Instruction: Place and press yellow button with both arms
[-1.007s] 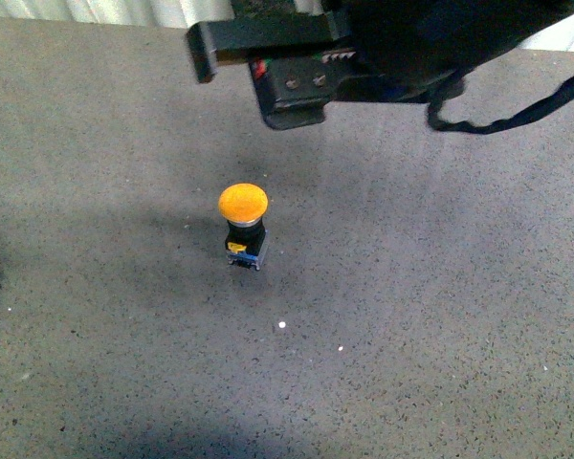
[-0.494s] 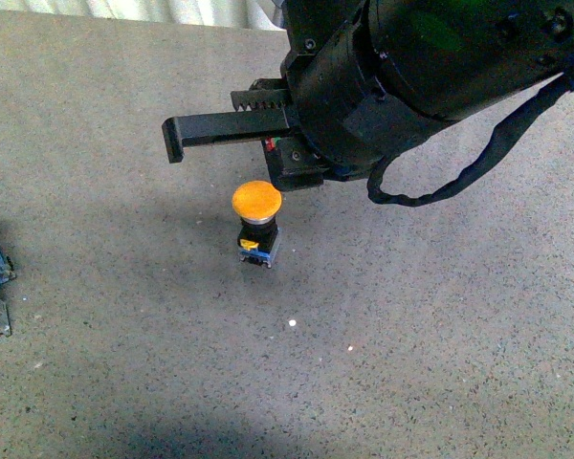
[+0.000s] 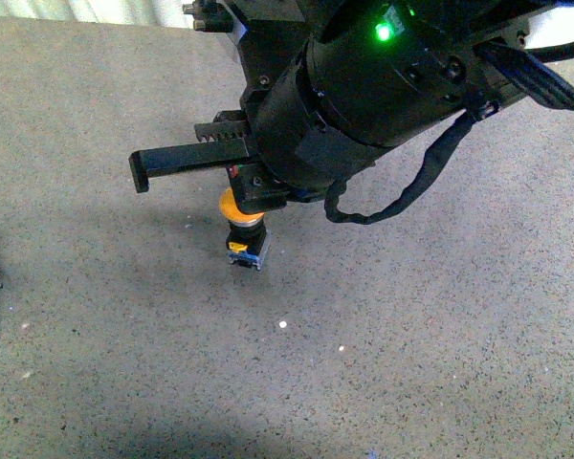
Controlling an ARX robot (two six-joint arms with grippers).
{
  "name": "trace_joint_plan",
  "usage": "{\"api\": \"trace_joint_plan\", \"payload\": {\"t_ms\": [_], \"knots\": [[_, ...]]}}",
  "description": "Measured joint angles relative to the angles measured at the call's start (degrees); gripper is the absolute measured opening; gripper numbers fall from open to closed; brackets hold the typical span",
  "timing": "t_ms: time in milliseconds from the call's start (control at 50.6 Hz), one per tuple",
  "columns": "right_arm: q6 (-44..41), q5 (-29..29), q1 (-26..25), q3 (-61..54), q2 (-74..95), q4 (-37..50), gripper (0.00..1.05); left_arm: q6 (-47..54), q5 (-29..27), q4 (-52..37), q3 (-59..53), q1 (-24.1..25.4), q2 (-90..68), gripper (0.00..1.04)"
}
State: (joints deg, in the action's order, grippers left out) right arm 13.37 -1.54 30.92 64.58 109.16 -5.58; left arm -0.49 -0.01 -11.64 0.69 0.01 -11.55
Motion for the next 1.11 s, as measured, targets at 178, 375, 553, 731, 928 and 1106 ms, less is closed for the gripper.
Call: {"api": "trace_joint_plan", "payload": {"t_ms": [178, 375, 553, 731, 928, 1106], "knots": [[0.6, 0.0, 0.2, 1.8, 2.1, -1.9, 0.01, 0.0, 0.0, 7.7, 0.0, 0.0, 6.0, 0.01], [1.1, 0.2, 0.3, 2.5, 3.0, -3.1, 0.01, 0.0, 0.0, 11.6, 0.0, 0.0, 10.6, 0.01], [3.2, -1.7, -0.1, 1.6, 2.4, -1.1, 0.01, 0.0, 0.0, 11.6, 0.0, 0.0, 10.6, 0.01], [5.0, -2.8, -1.9, -0.2, -1.0, 1.0, 0.01, 0.0, 0.0, 11.6, 0.0, 0.0, 10.6, 0.01], [6.8, -3.6, -6.5, -3.5, -13.7, 4.8, 0.01, 0.0, 0.0, 11.6, 0.0, 0.0, 10.6, 0.01], [0.5, 6.3, -9.9, -16.5, -30.6, 17.7, 0.12, 0.0, 0.0, 11.6, 0.0, 0.0, 10.6, 0.01]]}}
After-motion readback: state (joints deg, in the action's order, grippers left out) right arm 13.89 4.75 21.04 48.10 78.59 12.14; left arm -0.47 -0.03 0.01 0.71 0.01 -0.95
